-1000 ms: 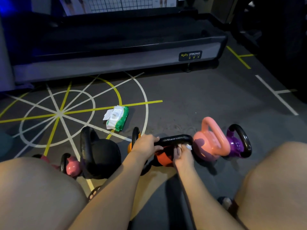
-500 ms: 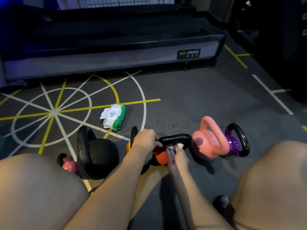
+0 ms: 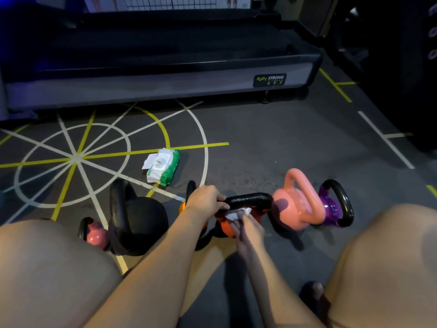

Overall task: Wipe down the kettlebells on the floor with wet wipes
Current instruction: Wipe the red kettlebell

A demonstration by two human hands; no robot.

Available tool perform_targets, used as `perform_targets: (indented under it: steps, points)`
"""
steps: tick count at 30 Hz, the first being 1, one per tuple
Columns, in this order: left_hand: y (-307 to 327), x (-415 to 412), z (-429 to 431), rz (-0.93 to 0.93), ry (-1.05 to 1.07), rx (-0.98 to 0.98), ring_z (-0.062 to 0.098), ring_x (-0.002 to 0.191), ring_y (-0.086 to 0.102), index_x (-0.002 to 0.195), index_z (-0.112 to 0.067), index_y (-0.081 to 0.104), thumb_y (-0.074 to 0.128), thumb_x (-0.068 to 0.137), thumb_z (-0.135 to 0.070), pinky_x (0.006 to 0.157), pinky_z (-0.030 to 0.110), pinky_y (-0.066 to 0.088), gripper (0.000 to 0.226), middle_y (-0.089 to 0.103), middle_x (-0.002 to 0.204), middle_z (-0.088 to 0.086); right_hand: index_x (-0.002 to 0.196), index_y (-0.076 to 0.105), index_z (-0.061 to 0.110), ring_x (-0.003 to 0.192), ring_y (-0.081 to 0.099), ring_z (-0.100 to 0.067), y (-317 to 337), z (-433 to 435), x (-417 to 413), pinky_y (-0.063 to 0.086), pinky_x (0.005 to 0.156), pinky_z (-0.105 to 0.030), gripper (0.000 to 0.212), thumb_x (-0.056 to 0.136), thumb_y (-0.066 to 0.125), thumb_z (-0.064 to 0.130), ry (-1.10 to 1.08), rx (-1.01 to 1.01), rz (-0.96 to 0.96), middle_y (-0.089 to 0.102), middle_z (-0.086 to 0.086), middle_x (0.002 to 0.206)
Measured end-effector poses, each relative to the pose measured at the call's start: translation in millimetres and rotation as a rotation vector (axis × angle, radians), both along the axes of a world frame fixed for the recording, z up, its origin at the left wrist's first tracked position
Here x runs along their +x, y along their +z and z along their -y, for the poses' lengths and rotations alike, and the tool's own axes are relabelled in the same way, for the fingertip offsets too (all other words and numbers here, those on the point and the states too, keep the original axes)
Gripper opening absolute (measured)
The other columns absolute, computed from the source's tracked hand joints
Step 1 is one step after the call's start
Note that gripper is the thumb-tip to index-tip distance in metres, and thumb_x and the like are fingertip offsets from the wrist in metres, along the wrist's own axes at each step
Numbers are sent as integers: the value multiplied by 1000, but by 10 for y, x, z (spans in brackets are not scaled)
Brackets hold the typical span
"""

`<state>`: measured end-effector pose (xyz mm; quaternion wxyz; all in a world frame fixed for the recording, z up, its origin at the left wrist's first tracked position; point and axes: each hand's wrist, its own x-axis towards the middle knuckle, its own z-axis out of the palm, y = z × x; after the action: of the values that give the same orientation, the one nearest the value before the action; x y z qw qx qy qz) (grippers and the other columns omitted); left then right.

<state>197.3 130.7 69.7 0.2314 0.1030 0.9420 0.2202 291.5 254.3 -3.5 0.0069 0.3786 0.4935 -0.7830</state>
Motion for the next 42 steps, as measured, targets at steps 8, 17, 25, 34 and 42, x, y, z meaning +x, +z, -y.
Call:
perform_targets:
  steps: [8, 17, 25, 34, 42]
  points:
    - [-18, 30, -26, -22, 26, 0, 20, 110, 66, 119, -23, 75, 77, 88, -34, 97, 36, 51, 33, 74, 116, 0, 88, 56, 19, 70, 67, -7, -139, -283, -217, 60, 73, -28, 15, 101, 51, 19, -115, 129, 84, 67, 5, 66]
    - [-24, 25, -25, -21, 31, 1, 21, 112, 65, 117, -26, 76, 78, 87, -36, 96, 35, 50, 32, 74, 116, 0, 92, 54, 18, 68, 64, -4, -161, -294, -228, 52, 87, -18, 23, 103, 41, 2, -202, 57, 5, 57, -5, 93]
    - [-32, 21, -2, -16, 46, 31, 19, 106, 67, 112, -26, 78, 78, 86, -35, 96, 36, 52, 27, 76, 108, 1, 141, 46, -7, 140, 42, -34, -625, -295, -80, 34, 116, -43, 43, 106, 39, 17, -172, 100, -335, 49, -22, 144]
    - [-76, 17, 5, -7, 84, 37, 22, 104, 68, 111, -28, 78, 79, 85, -38, 93, 38, 53, 28, 76, 107, 0, 89, 71, 2, 67, 66, -19, -159, 120, -86, 57, 58, -27, 18, 97, 60, 13, -135, -142, -59, 70, -17, 81]
    - [-56, 54, 12, -25, 101, 53, 22, 104, 67, 110, -29, 79, 80, 83, -41, 93, 36, 53, 29, 76, 108, 1, 94, 62, 3, 51, 62, -7, 53, -218, -214, 56, 53, -22, 13, 91, 55, -6, -424, -217, 38, 60, -9, 75]
